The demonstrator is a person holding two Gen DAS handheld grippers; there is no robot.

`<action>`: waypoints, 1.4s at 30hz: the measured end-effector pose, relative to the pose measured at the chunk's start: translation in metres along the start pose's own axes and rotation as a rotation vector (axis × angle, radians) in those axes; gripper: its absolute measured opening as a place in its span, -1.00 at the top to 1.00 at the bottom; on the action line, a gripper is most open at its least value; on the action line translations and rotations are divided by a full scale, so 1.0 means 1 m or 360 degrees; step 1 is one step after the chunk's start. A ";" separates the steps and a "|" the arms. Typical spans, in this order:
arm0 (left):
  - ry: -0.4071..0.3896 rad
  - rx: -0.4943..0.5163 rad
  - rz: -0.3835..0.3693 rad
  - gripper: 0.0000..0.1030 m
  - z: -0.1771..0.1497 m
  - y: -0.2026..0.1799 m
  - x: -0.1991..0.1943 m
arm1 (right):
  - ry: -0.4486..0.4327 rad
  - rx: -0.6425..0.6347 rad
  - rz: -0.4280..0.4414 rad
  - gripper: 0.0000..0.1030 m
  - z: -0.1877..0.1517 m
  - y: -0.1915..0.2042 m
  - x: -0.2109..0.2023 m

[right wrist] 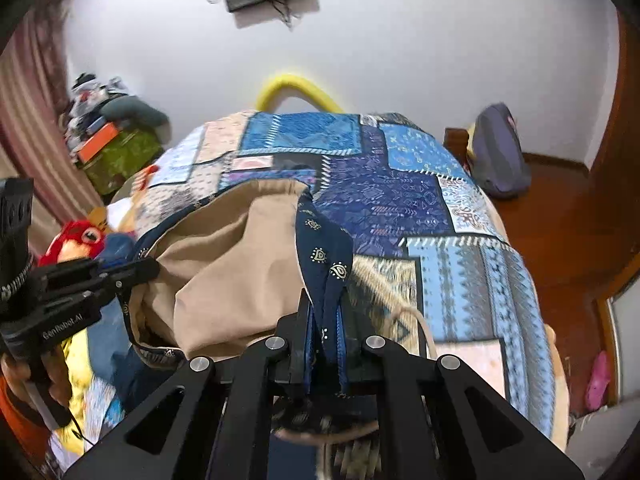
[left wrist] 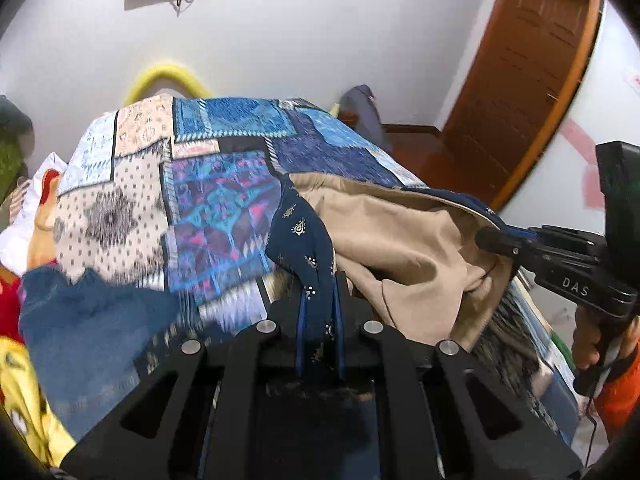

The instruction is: Fold large clothes

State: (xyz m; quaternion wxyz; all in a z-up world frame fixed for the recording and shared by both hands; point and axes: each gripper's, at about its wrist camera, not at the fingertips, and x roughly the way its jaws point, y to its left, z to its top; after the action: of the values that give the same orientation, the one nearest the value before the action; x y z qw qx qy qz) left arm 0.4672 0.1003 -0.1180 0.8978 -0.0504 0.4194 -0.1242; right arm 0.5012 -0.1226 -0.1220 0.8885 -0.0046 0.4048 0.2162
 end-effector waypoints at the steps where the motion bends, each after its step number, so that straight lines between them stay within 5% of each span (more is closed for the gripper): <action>1: 0.0010 0.0003 -0.0011 0.79 -0.008 -0.001 -0.006 | -0.0001 -0.0004 0.0012 0.87 -0.007 0.002 -0.008; 13: 0.0164 0.0057 0.0105 0.79 -0.119 -0.007 -0.021 | 0.0078 -0.0045 -0.0034 0.86 -0.133 0.013 -0.062; 20: 0.0288 0.0022 0.0202 0.79 -0.162 0.008 0.007 | 0.0203 -0.0102 -0.0302 0.85 -0.162 -0.007 -0.044; 27: 0.0287 -0.0080 0.0177 0.74 -0.172 0.022 0.017 | 0.0290 -0.0096 -0.0280 0.77 -0.183 -0.023 -0.042; 32: 0.0287 -0.0082 0.0184 0.59 -0.177 0.024 0.017 | 0.0219 -0.0072 -0.0379 -0.37 -0.189 -0.032 -0.054; 34: 0.0281 -0.0081 0.0174 0.48 -0.176 0.024 0.013 | 0.0205 -0.0065 -0.0438 -0.61 -0.189 -0.037 -0.056; 37: 0.0275 -0.0099 0.0211 0.11 -0.174 0.024 0.004 | 0.0260 0.0020 -0.0309 -0.61 -0.188 -0.045 -0.060; 42: 0.0235 -0.0005 0.0221 -0.05 -0.157 0.014 -0.016 | 0.0224 0.0052 -0.0147 -0.61 -0.176 -0.037 -0.078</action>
State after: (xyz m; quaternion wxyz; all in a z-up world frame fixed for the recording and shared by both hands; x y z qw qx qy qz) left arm 0.3396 0.1203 -0.2094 0.8708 -0.0133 0.4871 -0.0644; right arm 0.3442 -0.2181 -0.1907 0.8668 -0.0238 0.4691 0.1676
